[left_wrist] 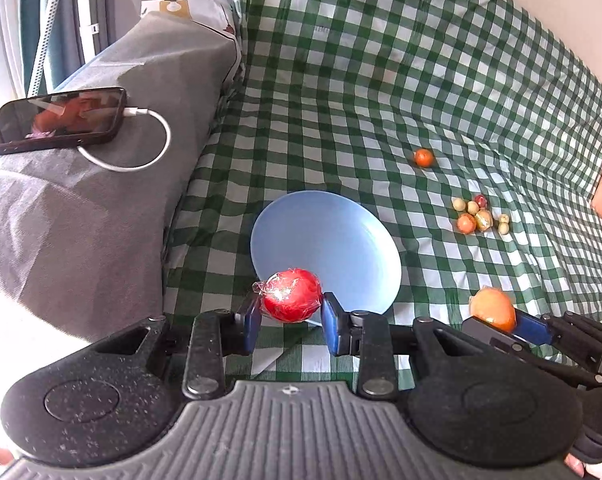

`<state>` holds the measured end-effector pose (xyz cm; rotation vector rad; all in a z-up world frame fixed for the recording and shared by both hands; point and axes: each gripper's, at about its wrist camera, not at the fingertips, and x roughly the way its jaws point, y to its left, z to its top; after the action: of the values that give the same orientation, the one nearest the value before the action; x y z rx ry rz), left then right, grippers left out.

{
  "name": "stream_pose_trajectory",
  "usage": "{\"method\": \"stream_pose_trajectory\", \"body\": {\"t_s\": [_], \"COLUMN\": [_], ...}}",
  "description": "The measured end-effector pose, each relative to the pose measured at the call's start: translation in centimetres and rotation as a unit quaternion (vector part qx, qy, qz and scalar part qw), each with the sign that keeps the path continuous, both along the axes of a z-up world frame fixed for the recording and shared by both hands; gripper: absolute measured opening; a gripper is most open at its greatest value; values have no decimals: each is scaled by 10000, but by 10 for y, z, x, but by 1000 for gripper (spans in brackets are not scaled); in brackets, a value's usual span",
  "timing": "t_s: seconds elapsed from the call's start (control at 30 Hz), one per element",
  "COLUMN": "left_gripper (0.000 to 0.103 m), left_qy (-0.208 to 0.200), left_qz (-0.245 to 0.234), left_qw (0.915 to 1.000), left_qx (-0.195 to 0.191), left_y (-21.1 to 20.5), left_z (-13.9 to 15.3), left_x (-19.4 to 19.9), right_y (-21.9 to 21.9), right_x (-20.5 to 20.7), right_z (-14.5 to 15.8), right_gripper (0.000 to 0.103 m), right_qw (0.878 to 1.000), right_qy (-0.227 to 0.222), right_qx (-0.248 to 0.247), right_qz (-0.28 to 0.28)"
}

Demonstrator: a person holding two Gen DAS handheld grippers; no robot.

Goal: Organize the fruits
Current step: 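Carry both fruits over the blue plate and open both tools to drop them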

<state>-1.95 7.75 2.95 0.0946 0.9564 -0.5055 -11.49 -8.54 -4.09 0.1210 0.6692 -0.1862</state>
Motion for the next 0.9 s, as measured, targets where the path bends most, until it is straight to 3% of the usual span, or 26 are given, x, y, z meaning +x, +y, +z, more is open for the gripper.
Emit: {"method": "stream_pose_trajectory", "body": {"t_s": [0.57,0.9], "left_gripper": [36,36], "left_qy": [227,454], "left_qz": [-357,-442], "left_qw": [9981,9951], "left_qx": [443,764], "left_y": [-81,-102], "left_z": [-64,-109], "left_x": [62,95], "right_y": [-28,-46], "right_x": [61,104], "right_z": [-50,-88], "right_gripper": [35,35], "right_qw": [9986,9950], "right_qy": [528,993], "right_qx": [36,37], "right_qz": [25,54]}}
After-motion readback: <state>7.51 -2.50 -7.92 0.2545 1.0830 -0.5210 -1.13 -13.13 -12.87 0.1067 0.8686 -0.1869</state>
